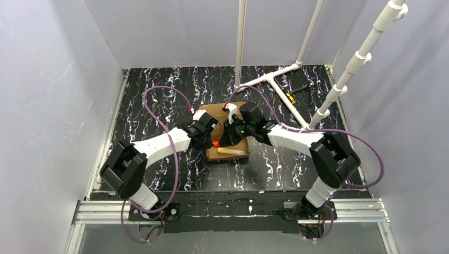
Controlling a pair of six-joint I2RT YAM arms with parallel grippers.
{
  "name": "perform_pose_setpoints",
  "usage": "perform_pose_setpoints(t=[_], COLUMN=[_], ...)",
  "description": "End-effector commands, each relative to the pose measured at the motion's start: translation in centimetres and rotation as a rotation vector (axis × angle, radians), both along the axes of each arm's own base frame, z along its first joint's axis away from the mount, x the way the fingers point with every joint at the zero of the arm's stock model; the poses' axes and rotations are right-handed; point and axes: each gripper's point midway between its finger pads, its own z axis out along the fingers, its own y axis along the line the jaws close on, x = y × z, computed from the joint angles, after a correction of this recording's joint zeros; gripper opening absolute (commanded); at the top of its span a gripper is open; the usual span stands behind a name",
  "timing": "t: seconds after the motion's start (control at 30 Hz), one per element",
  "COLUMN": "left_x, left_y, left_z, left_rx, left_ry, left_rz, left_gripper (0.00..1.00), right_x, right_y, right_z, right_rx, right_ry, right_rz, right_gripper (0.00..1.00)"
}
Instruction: Fold the paper box
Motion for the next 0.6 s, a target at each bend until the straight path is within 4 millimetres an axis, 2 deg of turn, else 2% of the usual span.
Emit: perform_pose_setpoints(t=[0.0, 0.1, 0.27, 0.43, 0.57], left_x=[-1.3, -1.4, -1.7, -2.3, -2.9], left_y=[0.0, -0.1, -0.2, 1.1, 2.8], left_z=[0.6, 1.3, 2.8, 4.3, 4.2], left_rx=[-0.045, -0.069, -0.114, -0.104, -0.077], left_ry=[0.029, 0.016, -0.015, -0.056, -0.088], left_rz=[0.018, 0.021, 0.006, 0.009, 0.016], left_gripper=[0.16, 0.27, 0.29, 0.30, 0.33], right_x=[2.1, 2.1, 2.0, 1.7, 2.0], right_y=[2.8, 3.1, 3.0, 3.7, 4.5], right_z=[-0.9, -1.7, -3.2, -4.1, -4.4], right_rx=[-0.003, -0.013, -0.036, -0.047, -0.054], right_ry=[0.024, 0.025, 0.036, 0.039, 0.026], right_rz=[-0.197, -0.211, -0.215, -0.199, -0.197], right_gripper=[0.01, 0.01, 0.01, 0.01, 0.01])
